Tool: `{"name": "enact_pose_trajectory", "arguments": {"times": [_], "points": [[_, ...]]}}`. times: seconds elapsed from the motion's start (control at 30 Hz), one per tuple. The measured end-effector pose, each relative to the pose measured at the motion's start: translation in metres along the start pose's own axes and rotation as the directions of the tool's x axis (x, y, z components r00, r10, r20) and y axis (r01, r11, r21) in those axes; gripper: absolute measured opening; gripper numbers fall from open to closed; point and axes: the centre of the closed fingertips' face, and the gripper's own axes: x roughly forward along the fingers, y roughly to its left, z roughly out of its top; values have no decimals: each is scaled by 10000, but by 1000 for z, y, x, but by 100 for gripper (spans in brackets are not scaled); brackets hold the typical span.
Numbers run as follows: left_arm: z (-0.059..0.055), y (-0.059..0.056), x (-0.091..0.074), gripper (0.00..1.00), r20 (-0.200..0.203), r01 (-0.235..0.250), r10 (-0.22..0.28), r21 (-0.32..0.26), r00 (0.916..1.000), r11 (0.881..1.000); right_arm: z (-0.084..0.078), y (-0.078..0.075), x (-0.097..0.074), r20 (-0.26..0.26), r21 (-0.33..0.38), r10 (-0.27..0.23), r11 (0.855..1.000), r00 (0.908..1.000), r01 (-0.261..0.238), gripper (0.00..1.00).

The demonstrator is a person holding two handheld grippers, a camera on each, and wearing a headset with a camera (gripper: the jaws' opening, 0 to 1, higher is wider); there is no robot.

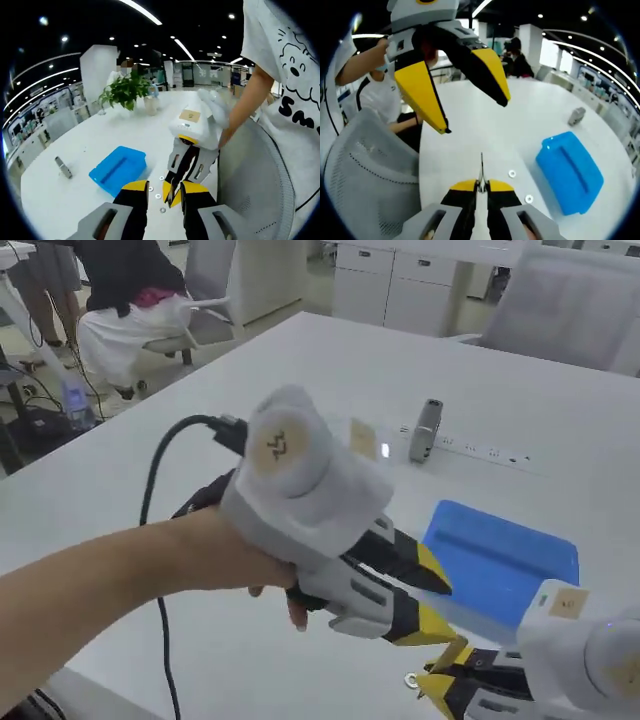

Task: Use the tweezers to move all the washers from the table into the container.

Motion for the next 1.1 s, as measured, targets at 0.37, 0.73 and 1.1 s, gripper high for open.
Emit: {"name": "enact_pose_trajectory", "arguments": {"times": [0.37, 0.73, 1.1], "points": [[-28, 12, -44, 67, 226, -4381, 4585, -2566, 8884, 8615, 6, -19, 3, 102, 404, -294, 9988, 9995, 290, 4], [-56, 10, -36, 96, -819, -5701, 5811, -3449, 8097, 7457, -1, -18, 11, -103, 844, -192, 9962, 9998, 200, 5], [-60, 5, -32, 96, -1091, -5646, 5640, -3343, 8185, 7547, -2, -24, 17, -134, 1075, -215, 9939, 9997, 228, 6]]}}
